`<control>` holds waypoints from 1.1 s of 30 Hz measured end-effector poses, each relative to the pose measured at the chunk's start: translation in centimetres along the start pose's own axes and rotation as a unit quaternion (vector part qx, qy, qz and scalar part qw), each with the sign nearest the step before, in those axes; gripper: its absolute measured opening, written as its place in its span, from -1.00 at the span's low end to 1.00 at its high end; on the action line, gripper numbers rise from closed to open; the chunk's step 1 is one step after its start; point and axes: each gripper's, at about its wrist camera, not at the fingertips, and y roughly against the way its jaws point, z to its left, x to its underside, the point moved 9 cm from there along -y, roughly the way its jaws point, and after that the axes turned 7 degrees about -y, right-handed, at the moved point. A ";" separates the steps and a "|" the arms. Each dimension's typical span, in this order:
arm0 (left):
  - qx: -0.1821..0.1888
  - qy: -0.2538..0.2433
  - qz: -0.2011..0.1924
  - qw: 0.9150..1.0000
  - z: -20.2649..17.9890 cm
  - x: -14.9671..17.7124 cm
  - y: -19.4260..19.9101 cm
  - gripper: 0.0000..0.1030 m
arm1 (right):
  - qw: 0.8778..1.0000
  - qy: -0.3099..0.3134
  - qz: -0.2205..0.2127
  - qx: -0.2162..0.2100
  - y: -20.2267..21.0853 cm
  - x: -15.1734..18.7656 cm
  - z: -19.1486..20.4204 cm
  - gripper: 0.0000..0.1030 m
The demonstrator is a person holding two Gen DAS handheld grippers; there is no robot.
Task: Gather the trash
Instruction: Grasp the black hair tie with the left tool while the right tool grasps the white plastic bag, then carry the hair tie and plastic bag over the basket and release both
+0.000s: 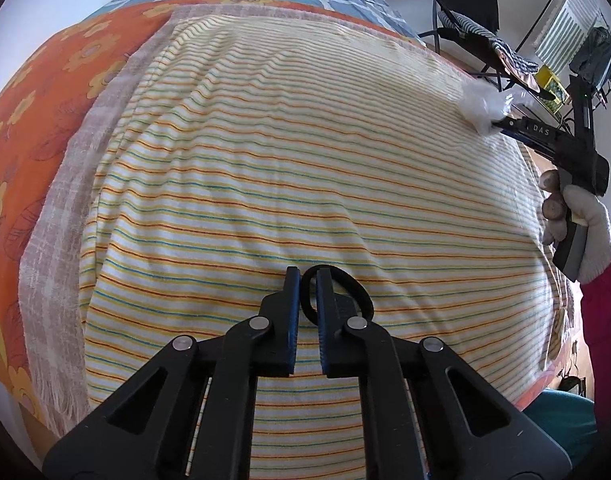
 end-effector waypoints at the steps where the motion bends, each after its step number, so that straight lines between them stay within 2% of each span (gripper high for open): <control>1: -0.002 0.000 -0.004 1.000 0.1 -0.1 0.2 -0.90 | 1.000 0.002 -0.003 0.000 0.3 0.1 0.2 -0.55; 3: -0.003 0.000 -0.010 1.000 0.2 -0.2 0.7 -0.90 | 1.000 0.004 -0.008 -0.001 1.0 0.2 0.3 -0.63; 9: -0.006 0.000 -0.022 1.000 0.4 -0.4 1.6 -0.91 | 1.000 0.016 -0.019 -0.001 2.9 0.2 1.5 -0.69; 20: -0.005 0.007 -0.038 0.999 1.1 -0.2 3.4 -0.91 | 0.999 0.044 -0.022 -0.015 6.7 1.5 4.3 -0.71; 27: 0.001 0.003 -0.055 0.998 0.7 0.0 5.2 -0.91 | 0.996 0.082 -0.025 -0.024 10.5 3.3 7.1 -0.71; 33: 0.008 -0.007 -0.072 0.997 0.0 0.6 7.3 -0.91 | 0.993 0.106 -0.023 -0.041 14.5 6.5 9.0 -0.71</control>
